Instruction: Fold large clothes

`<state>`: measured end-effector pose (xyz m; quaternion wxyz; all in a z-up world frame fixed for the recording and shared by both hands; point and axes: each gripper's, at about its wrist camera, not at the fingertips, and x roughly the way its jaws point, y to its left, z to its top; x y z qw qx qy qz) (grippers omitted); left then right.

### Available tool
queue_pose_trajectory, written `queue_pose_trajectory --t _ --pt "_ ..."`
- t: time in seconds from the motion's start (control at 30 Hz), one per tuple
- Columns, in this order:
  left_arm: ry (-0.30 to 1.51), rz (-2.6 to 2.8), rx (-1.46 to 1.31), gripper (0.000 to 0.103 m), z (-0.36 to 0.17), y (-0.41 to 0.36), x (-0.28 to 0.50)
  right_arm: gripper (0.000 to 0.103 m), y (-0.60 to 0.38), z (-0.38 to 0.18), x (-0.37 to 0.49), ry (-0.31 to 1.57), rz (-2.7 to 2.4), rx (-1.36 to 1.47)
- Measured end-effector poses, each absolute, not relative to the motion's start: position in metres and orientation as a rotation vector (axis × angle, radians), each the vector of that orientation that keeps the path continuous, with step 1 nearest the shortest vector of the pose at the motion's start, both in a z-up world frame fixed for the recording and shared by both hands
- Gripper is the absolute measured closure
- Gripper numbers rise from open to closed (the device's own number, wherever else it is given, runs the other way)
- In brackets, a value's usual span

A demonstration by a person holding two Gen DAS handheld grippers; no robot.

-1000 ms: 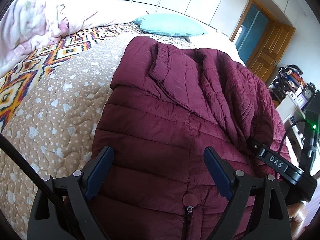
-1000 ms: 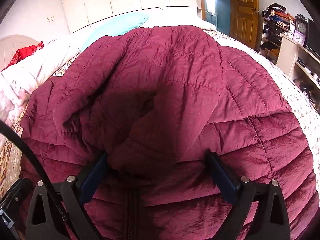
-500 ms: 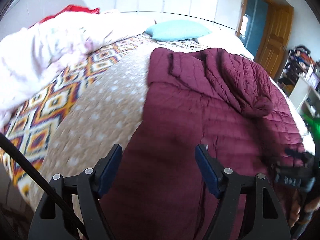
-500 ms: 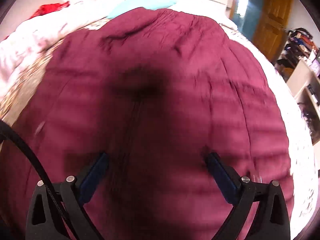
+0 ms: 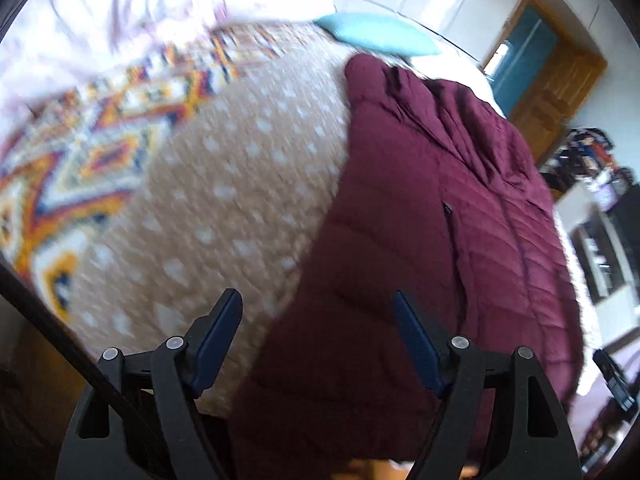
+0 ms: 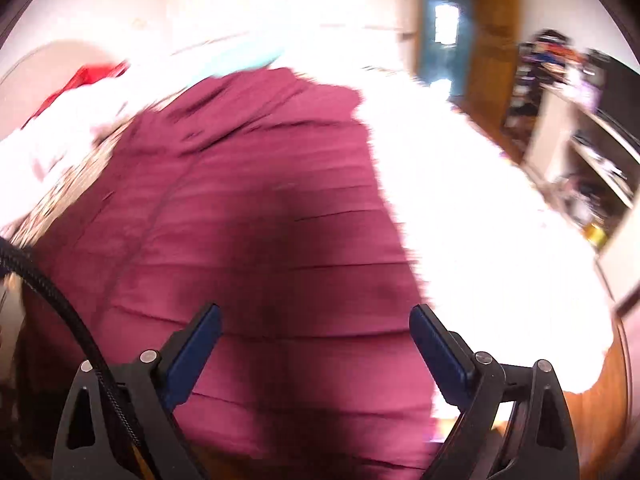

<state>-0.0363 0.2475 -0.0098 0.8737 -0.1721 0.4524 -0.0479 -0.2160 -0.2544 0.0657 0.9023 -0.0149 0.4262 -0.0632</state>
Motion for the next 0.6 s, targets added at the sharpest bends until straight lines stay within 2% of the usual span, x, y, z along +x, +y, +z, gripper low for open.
queue_pose_trajectory --t 0.17,0.33,0.6 --pt "0.969 -0.219 -0.361 0.027 -0.019 0.247 -0.042 0.006 -0.327 0.064 -0.228 0.896 -0.211 0.213" --pt "0.980 -0.317 -0.369 0.027 -0.022 0.248 -0.061 0.013 -0.365 0.023 -0.238 0.989 -0.072 0.534" --pt "0.983 -0.355 -0.485 0.027 -0.039 0.258 -0.095 0.015 -0.323 -0.011 -0.267 1.112 0.085 0.536"
